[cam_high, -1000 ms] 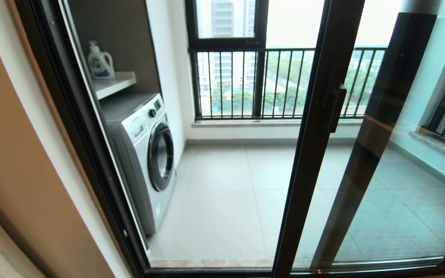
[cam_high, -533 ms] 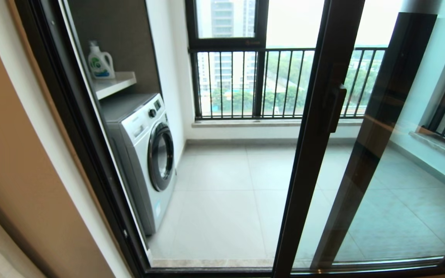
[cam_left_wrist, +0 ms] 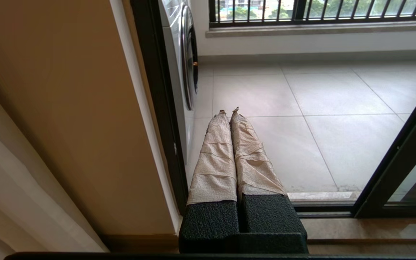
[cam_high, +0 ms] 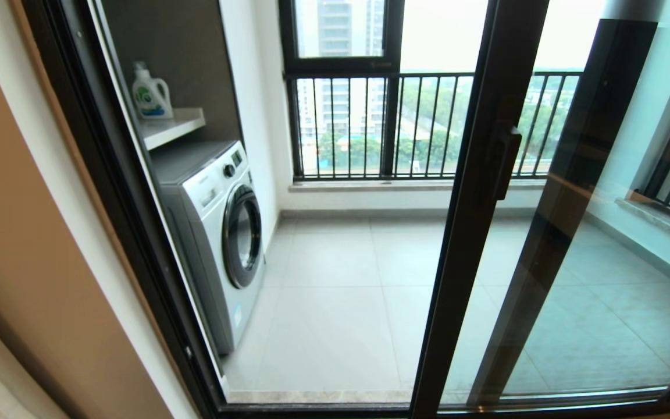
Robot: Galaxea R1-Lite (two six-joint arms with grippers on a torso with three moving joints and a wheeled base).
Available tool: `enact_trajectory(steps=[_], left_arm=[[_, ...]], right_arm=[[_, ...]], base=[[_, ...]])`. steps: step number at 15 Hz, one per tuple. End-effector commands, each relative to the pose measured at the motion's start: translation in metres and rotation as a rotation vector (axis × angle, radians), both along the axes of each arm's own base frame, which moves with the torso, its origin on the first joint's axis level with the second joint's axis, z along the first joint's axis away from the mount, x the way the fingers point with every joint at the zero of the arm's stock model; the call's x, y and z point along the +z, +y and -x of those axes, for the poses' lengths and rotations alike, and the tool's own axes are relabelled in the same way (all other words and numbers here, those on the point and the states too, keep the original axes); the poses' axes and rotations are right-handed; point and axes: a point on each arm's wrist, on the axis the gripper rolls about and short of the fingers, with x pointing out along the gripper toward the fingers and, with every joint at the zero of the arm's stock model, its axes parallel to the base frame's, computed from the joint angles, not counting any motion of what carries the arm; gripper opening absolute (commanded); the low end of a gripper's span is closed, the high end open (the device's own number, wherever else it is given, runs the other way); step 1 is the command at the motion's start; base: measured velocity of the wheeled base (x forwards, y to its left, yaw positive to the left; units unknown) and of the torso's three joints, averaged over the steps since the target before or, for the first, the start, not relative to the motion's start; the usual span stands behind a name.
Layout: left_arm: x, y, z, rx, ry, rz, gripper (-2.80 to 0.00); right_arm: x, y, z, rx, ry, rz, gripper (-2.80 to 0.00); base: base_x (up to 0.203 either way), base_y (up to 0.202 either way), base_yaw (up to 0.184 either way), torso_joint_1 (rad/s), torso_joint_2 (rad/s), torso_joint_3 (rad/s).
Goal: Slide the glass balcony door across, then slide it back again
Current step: Open the slid door
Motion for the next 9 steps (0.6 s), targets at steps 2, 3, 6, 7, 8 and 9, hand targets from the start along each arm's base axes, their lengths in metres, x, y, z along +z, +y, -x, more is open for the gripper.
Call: enact_trajectory(steps=[2,3,6,7,8,9], left_arm=[[0.000,0.000,0.000,0.000,0.002,0.000,-2.80],[0.000,0.000,0.000,0.000,0.002,0.000,-2.80],[0.000,0.000,0.000,0.000,0.002,0.000,-2.80],[0.000,0.000,0.000,0.000,0.002,0.000,-2.80],[0.000,0.000,0.000,0.000,0.002,0.000,-2.80],[0.000,0.000,0.000,0.000,0.002,0.000,-2.80]], right_arm=[[0.030,0.007,-0.120,0.084,0.189,0.001,-2.80],[0.034,0.009,-0.150,0.106,0.211,0.000,-2.80],[0.049,0.015,-0.232,0.153,0.193,-0.002,-2.80],[0.055,0.018,-0.256,0.164,0.172,-0.001,-2.80],[0.059,0.022,-0.275,0.174,0.150,0.000,-2.80],[0.060,0.028,-0.292,0.189,0.142,0.001,-2.80]], base=[[0.000,0.000,0.000,0.000,0.00,0.000],[0.000,0.000,0.000,0.000,0.00,0.000],[0.000,0.000,0.000,0.000,0.00,0.000],[0.000,0.000,0.000,0.000,0.00,0.000],[0.000,0.000,0.000,0.000,0.00,0.000],[0.000,0.000,0.000,0.000,0.00,0.000]])
